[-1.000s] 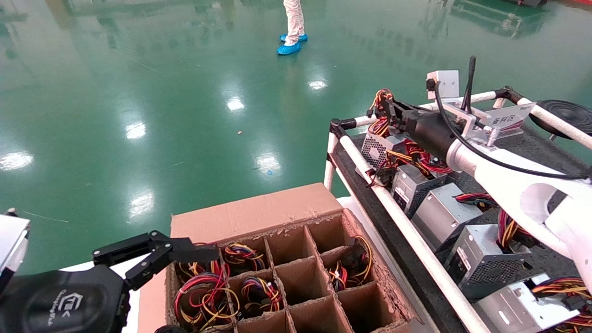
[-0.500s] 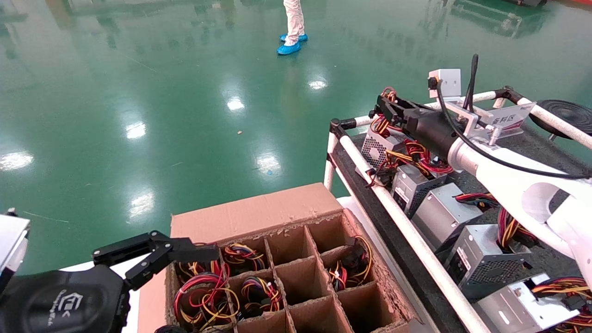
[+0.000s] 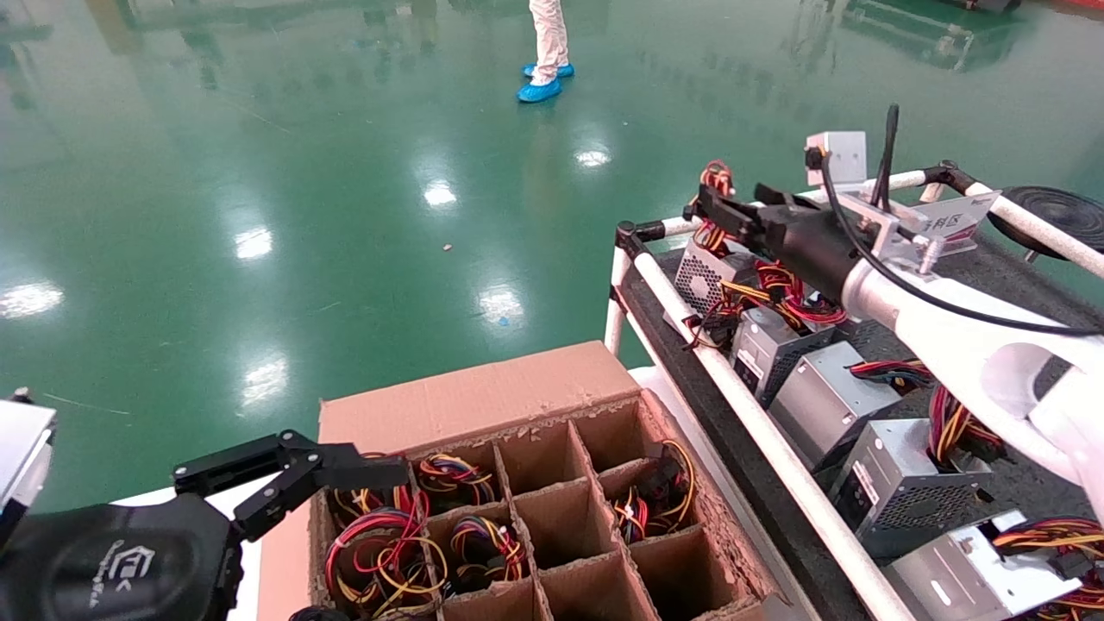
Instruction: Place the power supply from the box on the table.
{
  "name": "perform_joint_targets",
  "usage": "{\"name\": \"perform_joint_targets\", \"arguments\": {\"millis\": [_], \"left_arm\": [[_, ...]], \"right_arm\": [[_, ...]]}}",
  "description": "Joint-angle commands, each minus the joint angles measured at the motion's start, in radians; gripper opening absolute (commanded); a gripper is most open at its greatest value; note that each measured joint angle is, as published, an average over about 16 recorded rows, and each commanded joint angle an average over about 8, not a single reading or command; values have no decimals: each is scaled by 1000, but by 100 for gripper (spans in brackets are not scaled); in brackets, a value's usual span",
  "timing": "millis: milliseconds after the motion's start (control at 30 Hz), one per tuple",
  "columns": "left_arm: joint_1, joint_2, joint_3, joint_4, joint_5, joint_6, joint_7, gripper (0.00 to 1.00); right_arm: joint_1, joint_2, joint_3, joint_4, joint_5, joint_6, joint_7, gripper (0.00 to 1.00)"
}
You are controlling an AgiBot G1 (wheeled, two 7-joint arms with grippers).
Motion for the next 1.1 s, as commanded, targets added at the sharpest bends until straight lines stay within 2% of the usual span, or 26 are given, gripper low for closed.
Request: {"name": "perform_joint_targets", "arguments": {"millis": [33, 600, 1100], "left_arm": [[0, 0, 0, 0, 0, 0, 0, 100], [0, 0, 1, 0, 0, 0, 0, 100], [0, 0, 1, 0, -1, 0, 1, 100]], "right_arm": [[2, 5, -4, -6, -6, 2, 3, 100], [59, 24, -28, -68, -44, -42, 49, 100], [154, 22, -57, -175, -93, -106, 92, 100]]}}
